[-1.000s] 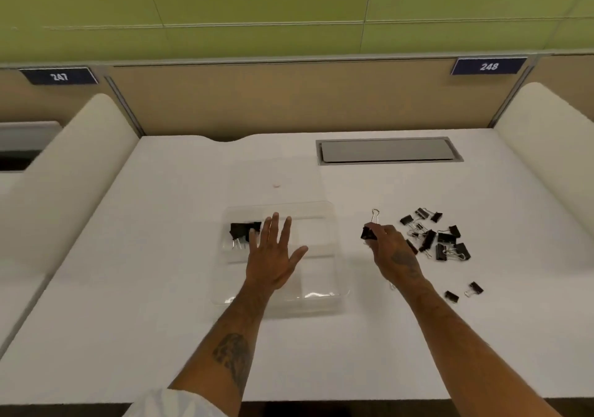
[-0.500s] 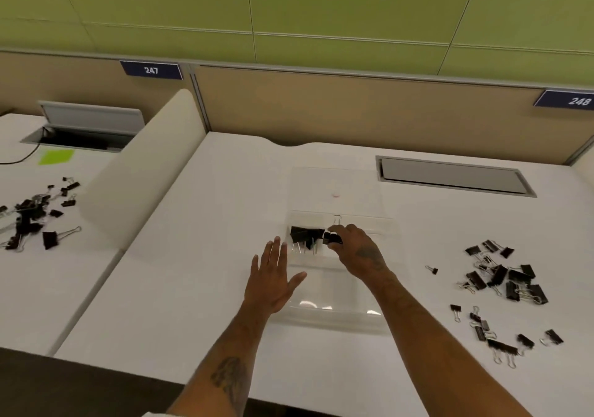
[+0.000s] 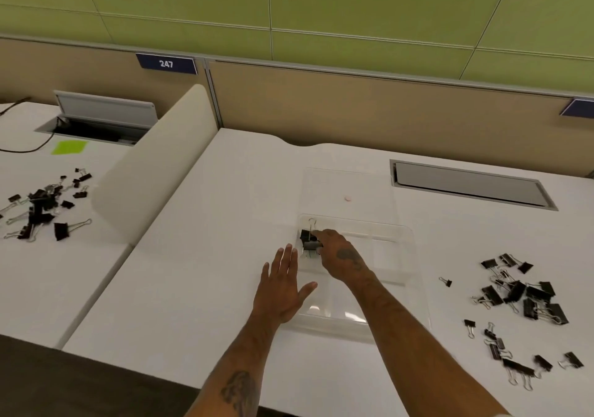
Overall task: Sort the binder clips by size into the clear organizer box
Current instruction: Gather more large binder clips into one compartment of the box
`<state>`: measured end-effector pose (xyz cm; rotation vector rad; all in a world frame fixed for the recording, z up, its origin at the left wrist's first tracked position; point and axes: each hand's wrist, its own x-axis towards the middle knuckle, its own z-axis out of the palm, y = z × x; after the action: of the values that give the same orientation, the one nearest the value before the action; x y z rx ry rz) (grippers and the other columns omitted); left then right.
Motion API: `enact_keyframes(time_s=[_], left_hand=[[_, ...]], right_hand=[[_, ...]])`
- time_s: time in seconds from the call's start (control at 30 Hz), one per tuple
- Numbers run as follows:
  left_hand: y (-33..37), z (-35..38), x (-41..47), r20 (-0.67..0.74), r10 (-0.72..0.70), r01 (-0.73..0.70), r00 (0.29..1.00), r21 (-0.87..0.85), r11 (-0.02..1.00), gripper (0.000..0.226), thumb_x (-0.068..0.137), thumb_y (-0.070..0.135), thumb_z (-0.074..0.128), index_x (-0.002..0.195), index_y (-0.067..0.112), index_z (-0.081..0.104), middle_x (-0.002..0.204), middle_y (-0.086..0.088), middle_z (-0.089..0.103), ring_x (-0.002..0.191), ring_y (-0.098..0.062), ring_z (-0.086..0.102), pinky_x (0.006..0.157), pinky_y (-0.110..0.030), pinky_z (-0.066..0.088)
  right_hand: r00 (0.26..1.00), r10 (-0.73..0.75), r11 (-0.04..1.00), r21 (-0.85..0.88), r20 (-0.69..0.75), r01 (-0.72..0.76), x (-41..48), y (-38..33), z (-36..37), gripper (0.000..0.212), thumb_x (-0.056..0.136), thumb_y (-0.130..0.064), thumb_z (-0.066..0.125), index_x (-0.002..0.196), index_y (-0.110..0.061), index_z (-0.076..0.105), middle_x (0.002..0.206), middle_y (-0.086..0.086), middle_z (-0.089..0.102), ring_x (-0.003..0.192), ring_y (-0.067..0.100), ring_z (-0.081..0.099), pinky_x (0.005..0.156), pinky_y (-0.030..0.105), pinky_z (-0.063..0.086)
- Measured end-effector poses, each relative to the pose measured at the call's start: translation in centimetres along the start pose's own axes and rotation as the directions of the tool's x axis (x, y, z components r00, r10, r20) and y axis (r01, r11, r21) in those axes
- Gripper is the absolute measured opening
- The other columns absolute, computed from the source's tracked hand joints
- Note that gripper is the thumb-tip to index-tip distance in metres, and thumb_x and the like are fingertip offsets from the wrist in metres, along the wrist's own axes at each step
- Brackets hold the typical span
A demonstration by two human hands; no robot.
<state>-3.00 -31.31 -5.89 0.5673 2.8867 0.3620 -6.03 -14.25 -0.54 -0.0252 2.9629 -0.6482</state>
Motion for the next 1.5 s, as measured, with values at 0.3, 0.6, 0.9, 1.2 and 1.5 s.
enact_keyframes(time_s=[0.3, 0.6, 0.9, 1.2, 1.5], left_hand=[[-0.2, 0.2, 0.1, -0.009, 0.004, -0.004, 1.0, 0.003, 1.0, 0.089, 0.086, 0.076, 0.007, 0.151, 0.019, -0.013, 0.16, 0.002, -0.017, 0.148, -0.016, -0.014, 0.12, -0.043, 0.002], [-0.4, 0.1, 0.4, -0.01, 0.028, -0.028, 1.0, -0.021, 0.999, 0.095, 0.081, 0.08, 0.0, 0.153, 0.019, -0.009, 0.16, 0.002, -0.016, 0.148, -0.017, -0.011, 0.121, -0.046, 0.006], [0.8, -3.0, 3.0, -0.09, 0.138, -0.131, 0.986, 0.071, 0.989, 0.094, 0.082, 0.078, -0.001, 0.154, 0.019, -0.002, 0.161, -0.003, -0.01, 0.149, -0.019, -0.01, 0.12, -0.049, 0.005], [6.3, -3.5, 5.1, -0.148, 0.308, -0.287, 0.94, 0.148, 0.946, 0.086, 0.087, 0.077, 0.009, 0.153, 0.024, -0.005, 0.161, -0.004, -0.013, 0.148, -0.023, -0.012, 0.116, -0.052, 0.0], [15.5, -1.3, 6.2, -0.131, 0.39, -0.373, 0.912, 0.133, 0.918, 0.084, 0.086, 0.077, 0.01, 0.152, 0.028, -0.009, 0.16, -0.002, -0.016, 0.147, -0.02, -0.015, 0.116, -0.053, -0.002]], right_hand=[[0.998, 0.059, 0.997, -0.046, 0.021, -0.058, 0.4, -0.1, 0.6, 0.058, 0.091, -0.004, 0.045, 0.146, -0.008, 0.029, 0.154, 0.017, 0.025, 0.139, 0.031, 0.032, 0.113, 0.037, 0.028], [0.995, 0.002, 0.996, 0.088, 0.104, -0.011, -0.1, 1.3, -1.0, 0.067, 0.091, 0.0, 0.047, 0.151, -0.016, 0.02, 0.159, 0.008, 0.012, 0.146, 0.022, 0.016, 0.116, 0.028, 0.013], [0.976, 0.207, 0.972, -0.099, -0.062, -0.212, -4.4, 4.7, -2.9, 0.056, 0.101, -0.045, 0.026, 0.152, -0.025, 0.012, 0.161, 0.008, -0.003, 0.148, 0.025, -0.001, 0.117, 0.048, 0.008], [0.942, 0.287, 0.921, -0.22, -0.176, -0.322, -10.4, 9.2, -5.2, 0.085, 0.081, -0.076, -0.005, 0.151, -0.03, 0.013, 0.16, 0.013, -0.002, 0.146, 0.036, -0.002, 0.113, 0.064, 0.009], [0.883, 0.43, 0.869, -0.18, -0.185, -0.461, -16.2, 16.1, -8.3, 0.077, 0.089, -0.073, 0.009, 0.144, -0.028, 0.036, 0.153, 0.019, 0.028, 0.139, 0.042, 0.028, 0.101, 0.067, 0.034]])
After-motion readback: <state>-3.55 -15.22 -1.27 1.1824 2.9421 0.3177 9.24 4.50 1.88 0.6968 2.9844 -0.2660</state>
